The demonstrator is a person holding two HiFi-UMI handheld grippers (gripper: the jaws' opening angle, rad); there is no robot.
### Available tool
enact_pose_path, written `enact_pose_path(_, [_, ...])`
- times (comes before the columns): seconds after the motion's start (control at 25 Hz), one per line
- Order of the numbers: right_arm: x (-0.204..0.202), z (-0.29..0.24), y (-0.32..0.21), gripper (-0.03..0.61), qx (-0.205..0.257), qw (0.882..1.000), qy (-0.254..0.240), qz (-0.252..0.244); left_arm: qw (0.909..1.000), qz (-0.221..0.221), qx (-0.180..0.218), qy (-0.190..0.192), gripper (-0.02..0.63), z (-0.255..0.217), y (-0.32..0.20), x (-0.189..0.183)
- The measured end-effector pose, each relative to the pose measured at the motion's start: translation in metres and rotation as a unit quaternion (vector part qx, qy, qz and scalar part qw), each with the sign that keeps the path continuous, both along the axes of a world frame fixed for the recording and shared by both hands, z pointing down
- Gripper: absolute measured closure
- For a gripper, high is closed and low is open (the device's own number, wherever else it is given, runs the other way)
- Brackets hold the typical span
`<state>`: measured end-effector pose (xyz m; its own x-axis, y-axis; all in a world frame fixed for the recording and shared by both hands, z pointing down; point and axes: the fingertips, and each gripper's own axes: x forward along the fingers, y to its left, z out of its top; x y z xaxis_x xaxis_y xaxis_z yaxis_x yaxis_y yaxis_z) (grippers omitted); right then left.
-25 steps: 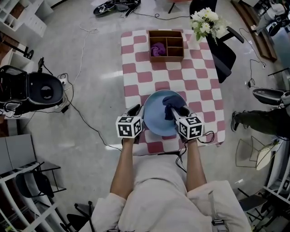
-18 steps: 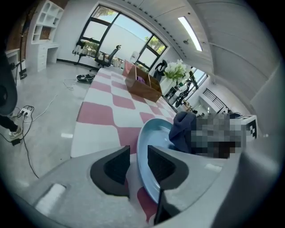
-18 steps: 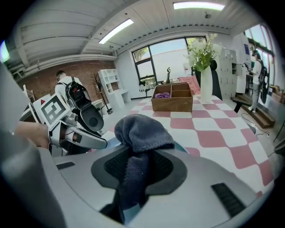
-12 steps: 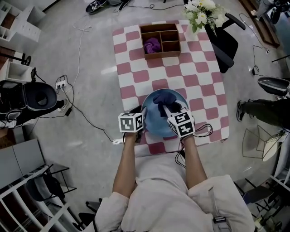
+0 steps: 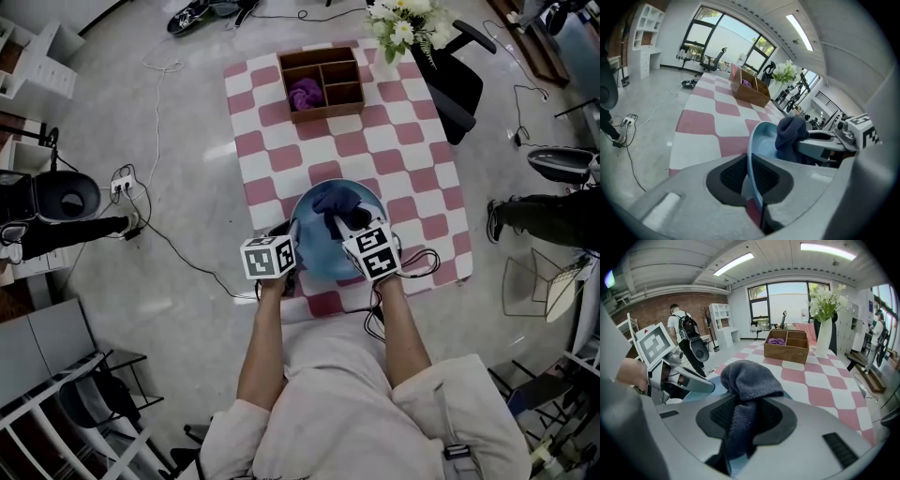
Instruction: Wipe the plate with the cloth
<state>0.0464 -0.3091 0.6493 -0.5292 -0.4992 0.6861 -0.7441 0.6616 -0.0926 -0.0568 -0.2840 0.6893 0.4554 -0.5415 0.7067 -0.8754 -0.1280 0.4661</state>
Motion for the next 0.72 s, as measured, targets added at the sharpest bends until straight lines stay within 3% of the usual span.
enact_pose_path(0.16, [-0.017, -0.010, 0.015, 0.462, 0.009, 0.999, 0.011, -0.043, 0.9985, -0.014, 0.048, -0.023, 0.592, -0.025, -0.004, -0.008])
enact_pose_path(0.28, [-0.033, -0.019, 0.026, 0.462, 0.025, 0.997, 0.043, -0.064, 0.9935, 0.015, 0.108, -0.032, 0.591, -0.058, -0.004, 0.000])
enact_pose_path(0.48, [-0.054, -0.049, 0.025, 0.460, 0.075, 0.993, 0.078, -0.047, 0.9801, 0.081, 0.167, -0.071, 0.591, -0.095, 0.016, 0.016])
enact_pose_path(0.72, [-0.070, -0.077, 0.027, 0.460, 0.111, 0.992, 0.060, -0.024, 0.9728, 0.084, 0.202, -0.075, 0.591, -0.122, 0.019, -0.001])
